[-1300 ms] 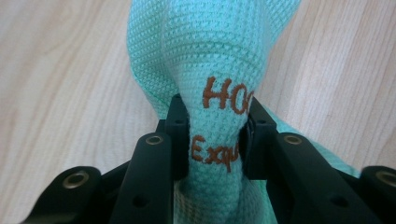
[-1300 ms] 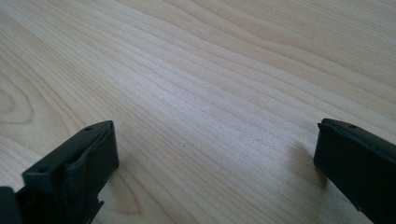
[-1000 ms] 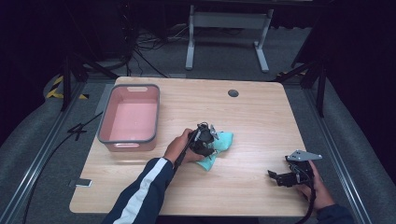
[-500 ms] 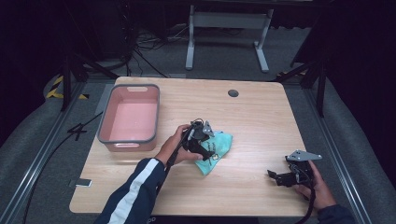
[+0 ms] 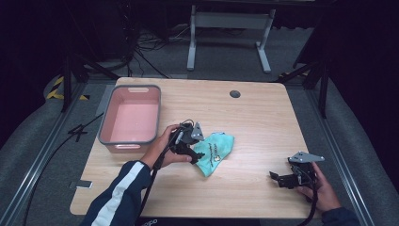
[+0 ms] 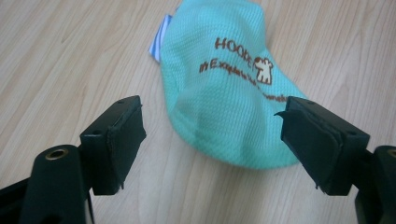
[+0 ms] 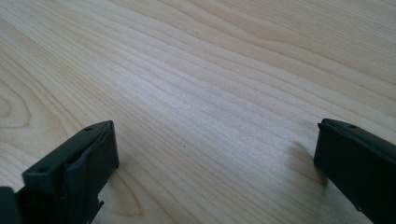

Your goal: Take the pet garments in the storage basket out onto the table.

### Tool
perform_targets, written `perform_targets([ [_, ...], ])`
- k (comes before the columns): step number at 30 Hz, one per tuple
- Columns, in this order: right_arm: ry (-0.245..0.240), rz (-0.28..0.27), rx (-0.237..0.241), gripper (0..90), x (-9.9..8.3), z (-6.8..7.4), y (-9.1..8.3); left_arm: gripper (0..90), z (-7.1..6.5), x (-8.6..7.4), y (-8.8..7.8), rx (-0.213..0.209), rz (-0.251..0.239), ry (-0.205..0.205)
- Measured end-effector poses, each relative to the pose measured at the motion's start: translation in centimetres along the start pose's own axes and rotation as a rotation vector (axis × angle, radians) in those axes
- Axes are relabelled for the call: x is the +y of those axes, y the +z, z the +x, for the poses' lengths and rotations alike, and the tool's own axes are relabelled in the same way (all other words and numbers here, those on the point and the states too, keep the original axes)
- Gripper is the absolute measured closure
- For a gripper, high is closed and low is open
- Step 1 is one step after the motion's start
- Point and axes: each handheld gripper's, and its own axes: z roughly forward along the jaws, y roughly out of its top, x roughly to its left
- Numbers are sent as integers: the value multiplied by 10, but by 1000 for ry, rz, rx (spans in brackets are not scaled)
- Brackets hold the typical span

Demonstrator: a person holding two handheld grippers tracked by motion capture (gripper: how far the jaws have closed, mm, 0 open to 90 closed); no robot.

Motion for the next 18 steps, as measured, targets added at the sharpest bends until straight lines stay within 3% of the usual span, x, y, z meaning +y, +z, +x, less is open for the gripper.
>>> perform_targets([
  [10, 0, 0, 0, 2, 0, 0, 0, 224, -1, -26, -22, 39, 25, 14],
  [18, 0, 0, 0, 2, 0, 0, 0, 226, -3, -57, -35, 68, 49, 14],
])
